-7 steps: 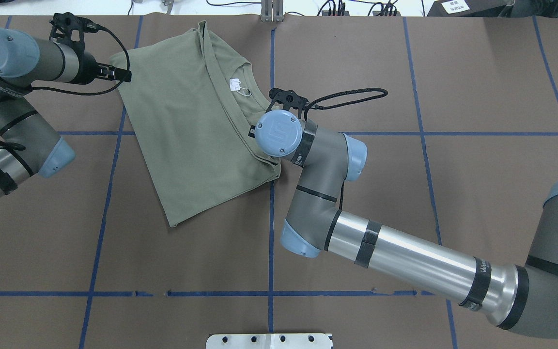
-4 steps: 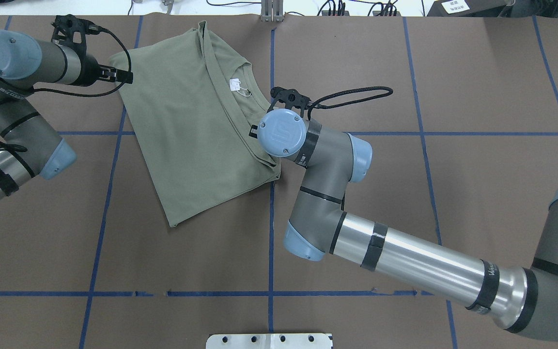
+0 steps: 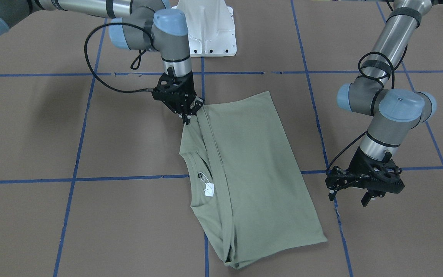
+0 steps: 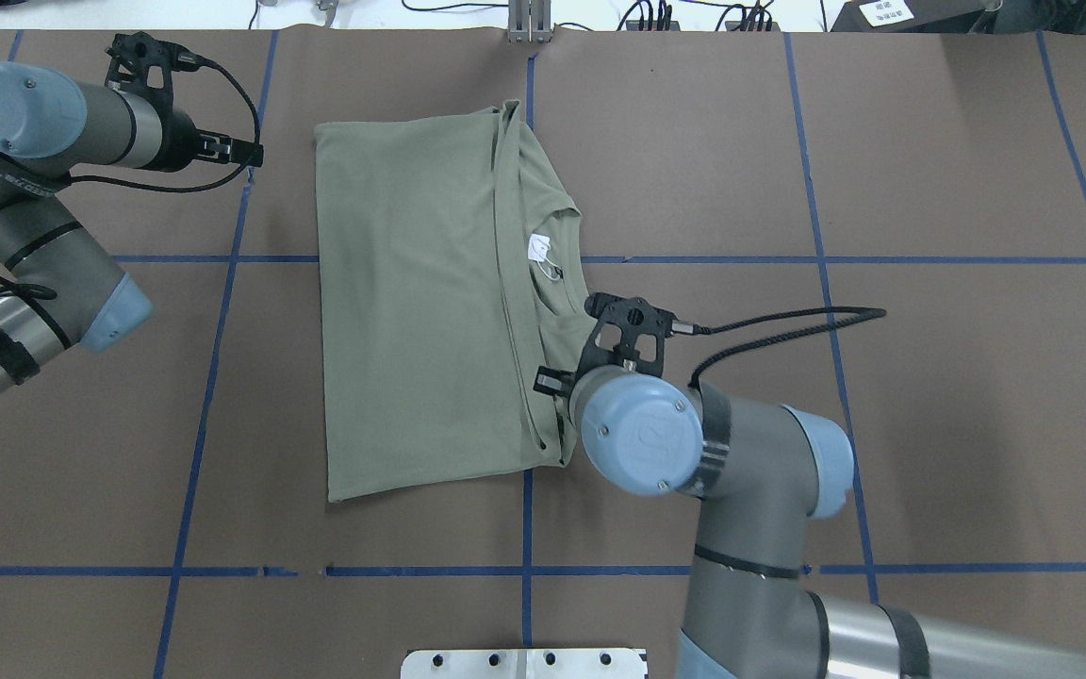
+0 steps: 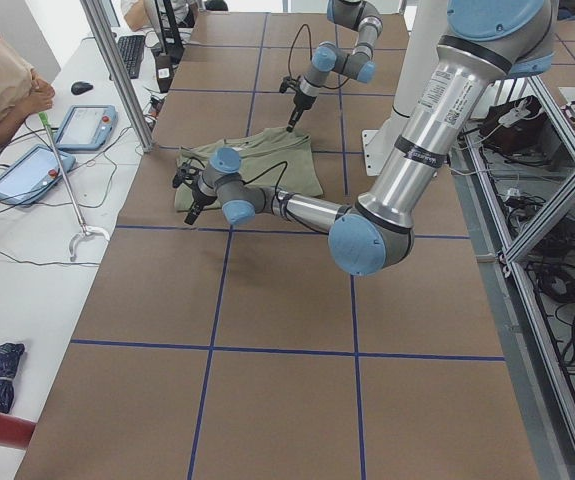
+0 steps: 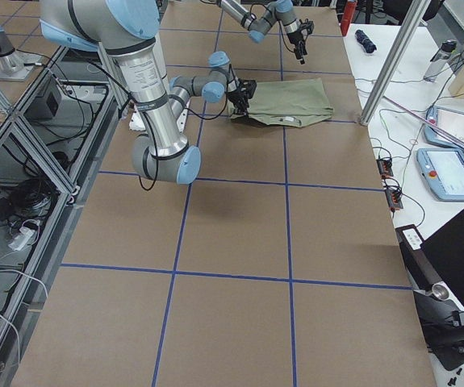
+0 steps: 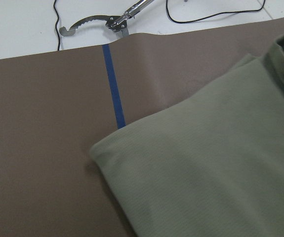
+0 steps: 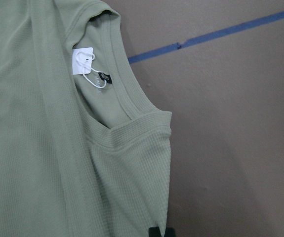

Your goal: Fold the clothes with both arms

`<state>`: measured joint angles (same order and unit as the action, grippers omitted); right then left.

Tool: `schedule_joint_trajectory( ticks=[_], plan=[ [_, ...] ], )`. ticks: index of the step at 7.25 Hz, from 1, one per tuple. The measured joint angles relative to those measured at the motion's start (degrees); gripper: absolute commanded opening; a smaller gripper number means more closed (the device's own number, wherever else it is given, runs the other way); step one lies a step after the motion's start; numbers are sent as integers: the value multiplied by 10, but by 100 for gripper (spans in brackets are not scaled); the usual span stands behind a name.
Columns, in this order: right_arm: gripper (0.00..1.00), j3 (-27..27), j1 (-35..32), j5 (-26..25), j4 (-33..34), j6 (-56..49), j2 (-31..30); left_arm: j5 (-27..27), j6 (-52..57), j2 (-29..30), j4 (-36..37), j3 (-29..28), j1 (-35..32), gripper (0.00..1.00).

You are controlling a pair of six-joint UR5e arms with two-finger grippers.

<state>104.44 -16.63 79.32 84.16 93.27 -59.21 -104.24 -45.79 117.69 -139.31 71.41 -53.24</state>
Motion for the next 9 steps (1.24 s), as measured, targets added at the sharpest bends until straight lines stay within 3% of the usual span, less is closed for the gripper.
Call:
schedule_joint_trajectory(
  ticks=[2,3,6,9],
  plan=[
    [6,70,46,-36,14,18,-61,0,0,0,0,1,1,100],
    [99,82,56,-46,16,21,-74,-1,0,0,0,1,1,100],
    [100,85,67,-50,27,-4,-75,-1,0,0,0,3,2,100],
    [100,49,40,8,83,-157,-1,-1,0,0,0,3,4,100]
  ],
)
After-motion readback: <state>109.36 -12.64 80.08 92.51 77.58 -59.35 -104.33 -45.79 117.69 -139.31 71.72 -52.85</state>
